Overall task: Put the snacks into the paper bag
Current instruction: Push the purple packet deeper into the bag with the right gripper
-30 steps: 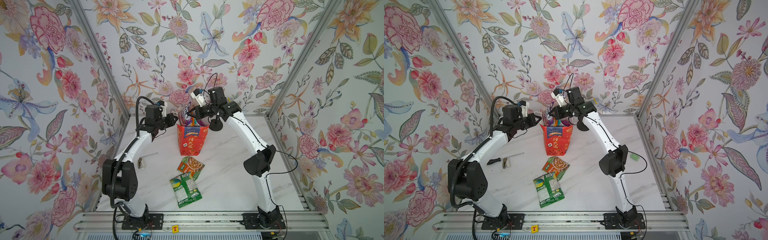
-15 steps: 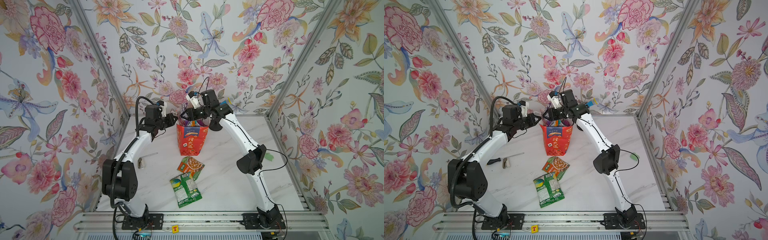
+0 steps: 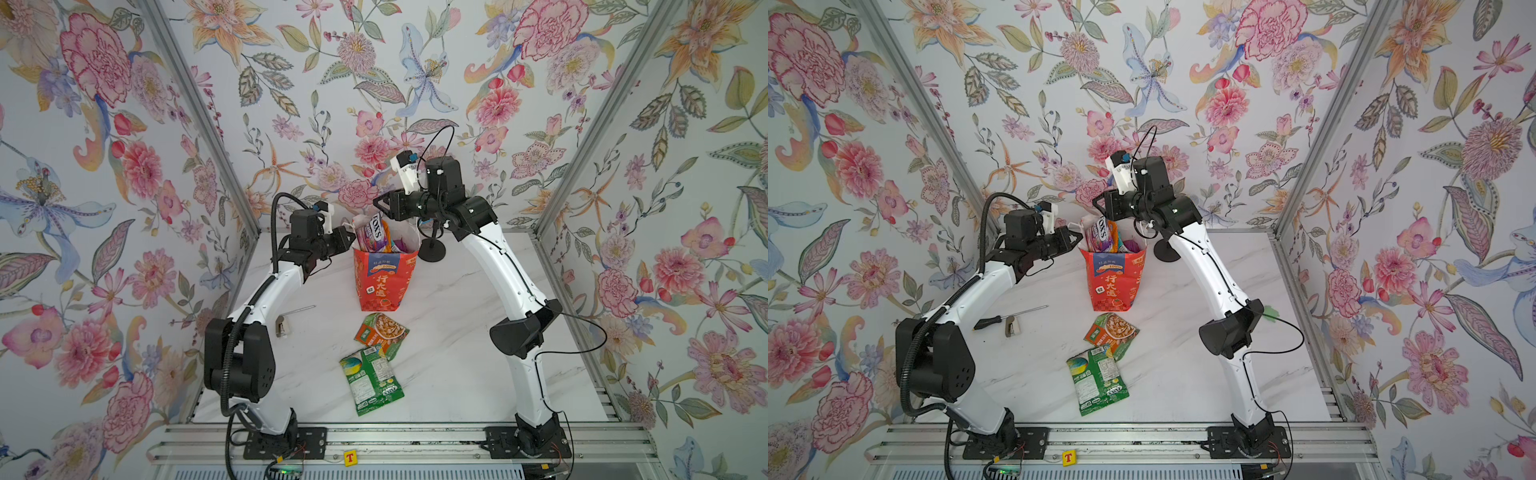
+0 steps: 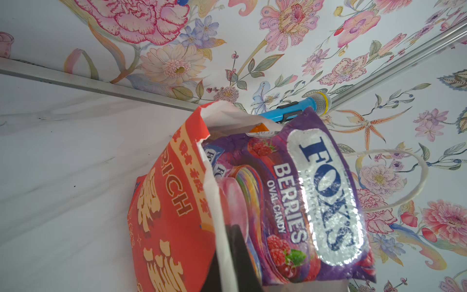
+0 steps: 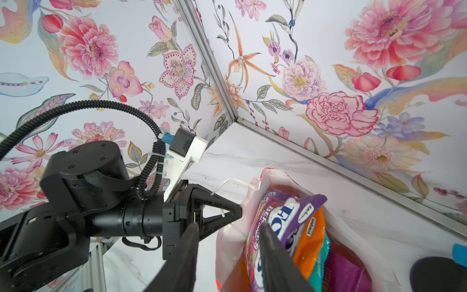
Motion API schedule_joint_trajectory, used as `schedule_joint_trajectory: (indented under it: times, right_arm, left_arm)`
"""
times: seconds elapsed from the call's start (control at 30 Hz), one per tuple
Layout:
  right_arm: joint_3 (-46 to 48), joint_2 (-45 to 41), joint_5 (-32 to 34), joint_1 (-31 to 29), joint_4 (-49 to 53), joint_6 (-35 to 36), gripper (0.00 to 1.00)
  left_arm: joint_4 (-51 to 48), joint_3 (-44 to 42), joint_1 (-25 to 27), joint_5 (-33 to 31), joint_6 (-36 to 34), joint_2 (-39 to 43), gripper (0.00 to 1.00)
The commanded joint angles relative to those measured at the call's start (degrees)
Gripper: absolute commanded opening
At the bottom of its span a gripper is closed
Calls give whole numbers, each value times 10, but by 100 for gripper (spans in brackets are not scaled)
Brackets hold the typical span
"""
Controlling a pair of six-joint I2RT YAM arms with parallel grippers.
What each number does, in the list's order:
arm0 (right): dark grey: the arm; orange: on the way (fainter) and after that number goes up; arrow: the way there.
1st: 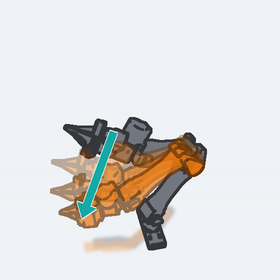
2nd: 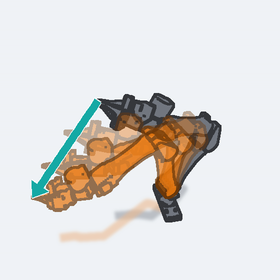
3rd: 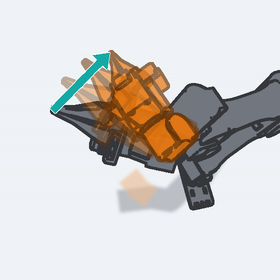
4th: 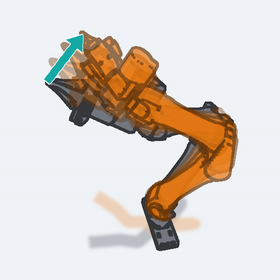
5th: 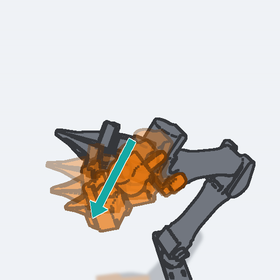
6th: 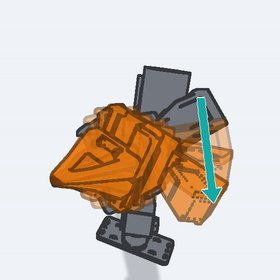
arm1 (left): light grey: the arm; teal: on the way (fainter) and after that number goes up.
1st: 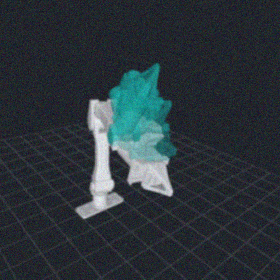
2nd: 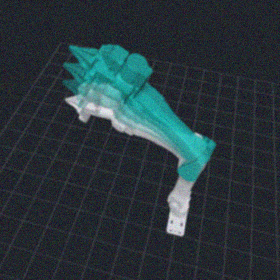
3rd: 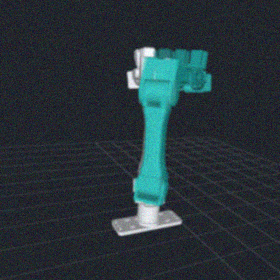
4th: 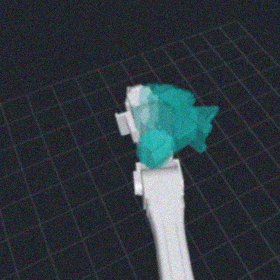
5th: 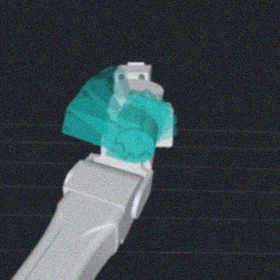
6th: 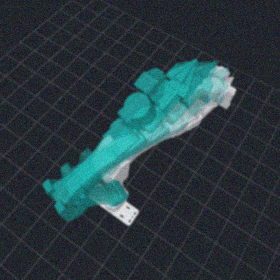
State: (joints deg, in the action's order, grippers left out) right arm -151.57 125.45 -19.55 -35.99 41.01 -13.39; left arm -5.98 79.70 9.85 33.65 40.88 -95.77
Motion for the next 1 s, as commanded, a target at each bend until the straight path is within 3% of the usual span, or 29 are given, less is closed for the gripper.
schedule_joint_trajectory:
  times: [0.0,0.4,0.63,0.97]
  right_arm:
    - [31,9,80,-23,14,21,40]
    - [57,18,176,-29,42,30,40]
    - [71,25,165,-26,42,27,39]
    - [65,73,127,-27,40,13,19]
  left_arm:
    - [-18,11,-4,-10,-13,8,0]
    - [-16,5,-8,-8,-13,11,0]
    - [-12,2,-11,-6,-12,12,0]
    - [-11,0,-13,-4,-11,13,0]
